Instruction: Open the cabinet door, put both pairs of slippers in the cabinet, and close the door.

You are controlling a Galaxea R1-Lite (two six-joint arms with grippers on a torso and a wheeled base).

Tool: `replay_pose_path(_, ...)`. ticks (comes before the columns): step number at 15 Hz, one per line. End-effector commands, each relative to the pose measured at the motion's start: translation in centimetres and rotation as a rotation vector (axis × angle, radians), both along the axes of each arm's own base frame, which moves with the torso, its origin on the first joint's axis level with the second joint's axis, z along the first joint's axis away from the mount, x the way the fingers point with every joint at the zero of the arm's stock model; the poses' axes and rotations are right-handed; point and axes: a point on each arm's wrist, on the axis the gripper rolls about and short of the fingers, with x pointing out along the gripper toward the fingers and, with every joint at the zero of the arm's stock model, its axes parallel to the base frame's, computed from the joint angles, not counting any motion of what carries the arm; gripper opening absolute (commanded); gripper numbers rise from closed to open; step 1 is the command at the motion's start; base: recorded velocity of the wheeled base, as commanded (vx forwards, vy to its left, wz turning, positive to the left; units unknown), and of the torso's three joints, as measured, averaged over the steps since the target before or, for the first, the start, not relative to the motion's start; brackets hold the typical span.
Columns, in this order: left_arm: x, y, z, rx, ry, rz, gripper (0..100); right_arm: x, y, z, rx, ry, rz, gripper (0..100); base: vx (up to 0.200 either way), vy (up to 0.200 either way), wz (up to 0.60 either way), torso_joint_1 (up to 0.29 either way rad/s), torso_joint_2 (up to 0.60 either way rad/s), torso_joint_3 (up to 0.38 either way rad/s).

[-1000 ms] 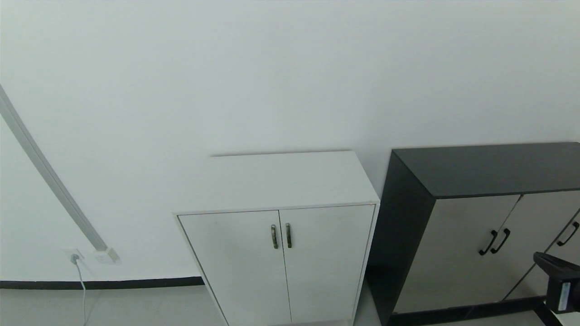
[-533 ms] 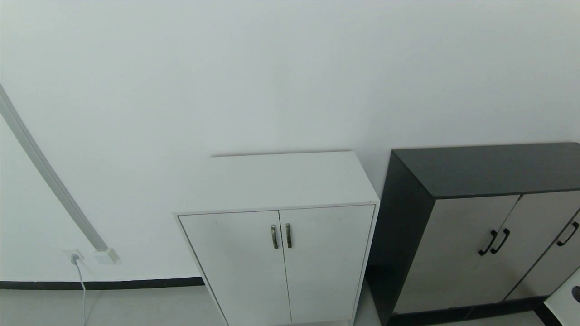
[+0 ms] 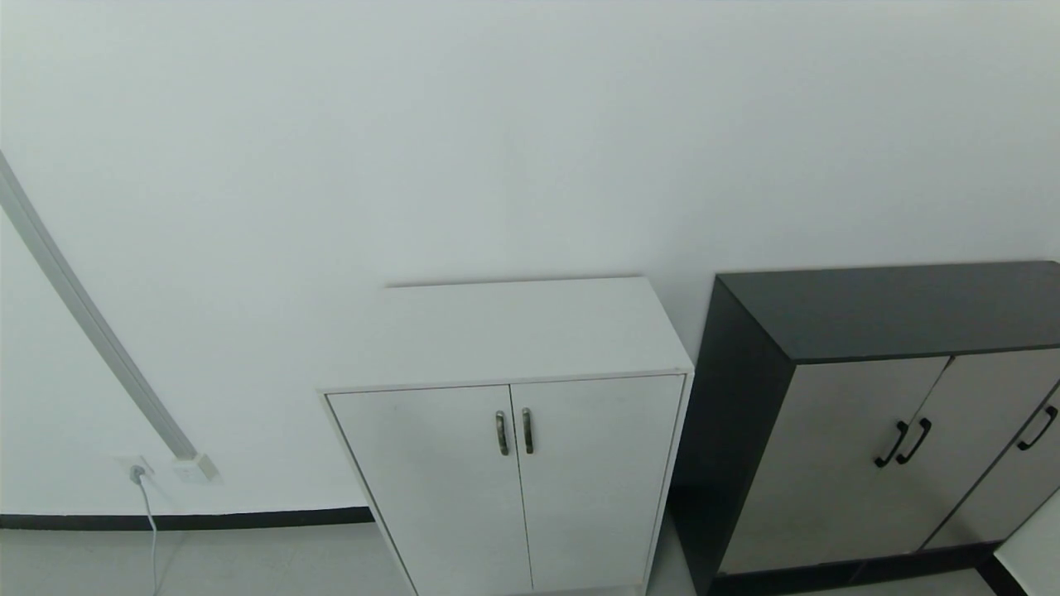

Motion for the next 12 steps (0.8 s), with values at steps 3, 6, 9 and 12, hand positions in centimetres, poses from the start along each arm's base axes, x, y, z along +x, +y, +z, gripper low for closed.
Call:
replay_pose_path(3,0.0,0.0,0.0,0.000,0.001,0.000,0,-0.3,0.0,-0.8,0.004,-0.002,0.013,0,0.000,0.000,0.00,0.000,0.00,0.000)
replay_pose_path(6,0.0,0.0,0.0,0.000,0.001,0.000,0,-0.4,-0.1,-1.2,0.001,0.008,0.015,0,0.000,0.000,0.00,0.000,0.00,0.000)
replay_pose_path(9,0.0,0.0,0.0,0.000,0.001,0.000,0,-0.9,-0.2,-2.3,-0.021,0.043,0.034,0,0.000,0.000,0.00,0.000,0.00,0.000)
replay_pose_path(12,0.0,0.0,0.0,0.000,0.001,0.000,0,-1.2,-0.2,-2.1,-0.012,-0.026,0.004,0,0.000,0.000,0.00,0.000,0.00,0.000)
